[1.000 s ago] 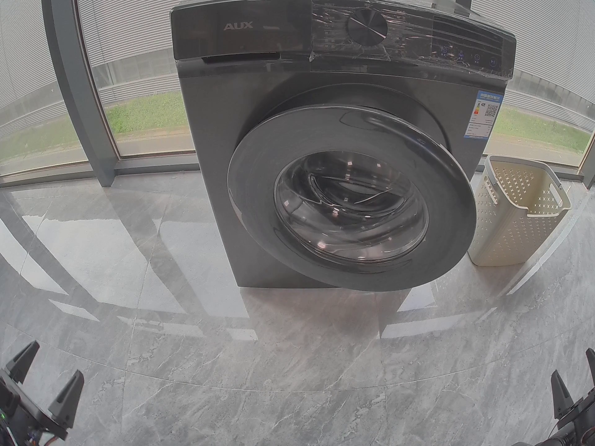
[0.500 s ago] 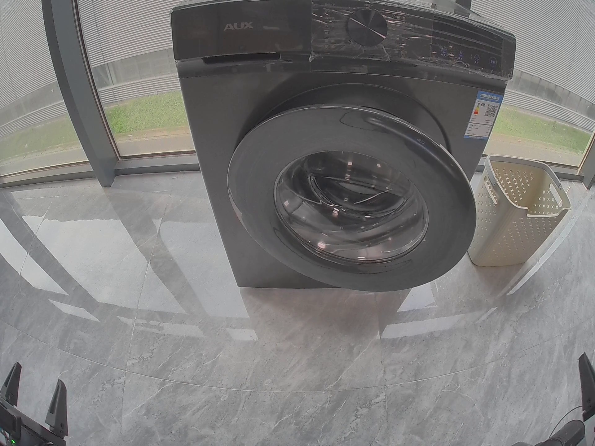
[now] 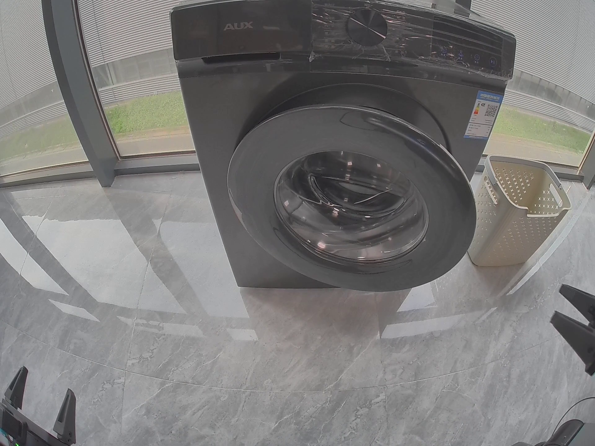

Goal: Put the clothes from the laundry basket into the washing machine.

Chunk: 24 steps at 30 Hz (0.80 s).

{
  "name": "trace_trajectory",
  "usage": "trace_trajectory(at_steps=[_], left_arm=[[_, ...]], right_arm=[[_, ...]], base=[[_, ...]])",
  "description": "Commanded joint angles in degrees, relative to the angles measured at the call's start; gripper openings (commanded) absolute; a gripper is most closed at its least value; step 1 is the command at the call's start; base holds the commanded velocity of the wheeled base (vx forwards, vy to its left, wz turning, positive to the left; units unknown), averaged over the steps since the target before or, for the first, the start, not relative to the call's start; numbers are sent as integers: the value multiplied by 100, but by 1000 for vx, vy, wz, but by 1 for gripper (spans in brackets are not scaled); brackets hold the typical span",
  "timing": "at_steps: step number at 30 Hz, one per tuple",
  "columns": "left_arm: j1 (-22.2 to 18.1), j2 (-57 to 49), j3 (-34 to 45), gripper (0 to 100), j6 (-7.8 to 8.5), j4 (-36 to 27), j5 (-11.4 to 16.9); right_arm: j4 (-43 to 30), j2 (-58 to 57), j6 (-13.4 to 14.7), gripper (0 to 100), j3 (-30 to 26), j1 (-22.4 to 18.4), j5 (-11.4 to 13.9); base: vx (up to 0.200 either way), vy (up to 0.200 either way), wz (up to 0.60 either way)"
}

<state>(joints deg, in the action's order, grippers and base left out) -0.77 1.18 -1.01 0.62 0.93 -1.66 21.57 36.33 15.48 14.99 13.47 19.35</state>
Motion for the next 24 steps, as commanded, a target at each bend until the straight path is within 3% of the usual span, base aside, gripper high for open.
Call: trace_trajectory(at_steps=[1,9,13,19,24], left_arm=[[77,-118,101,100,78,-66,131],[77,-118,101,100,70,-66,113],[77,-118,101,100,114,-66,139],[77,-118,101,100,96,-66,148],[77,-118,101,100,78,-57,139]], right_arm=[[1807,3319,333,100,21,560,298],[3003,4682,359,100,127,560,254],[3372,4919,350,100,144,587,60],[3644,4910,333,100,135,622,25],[3653,4919,315,100,153,648,43]], base=[[0,0,0],[0,-200,0],[0,-200,0],[0,0,0],[200,0,0]])
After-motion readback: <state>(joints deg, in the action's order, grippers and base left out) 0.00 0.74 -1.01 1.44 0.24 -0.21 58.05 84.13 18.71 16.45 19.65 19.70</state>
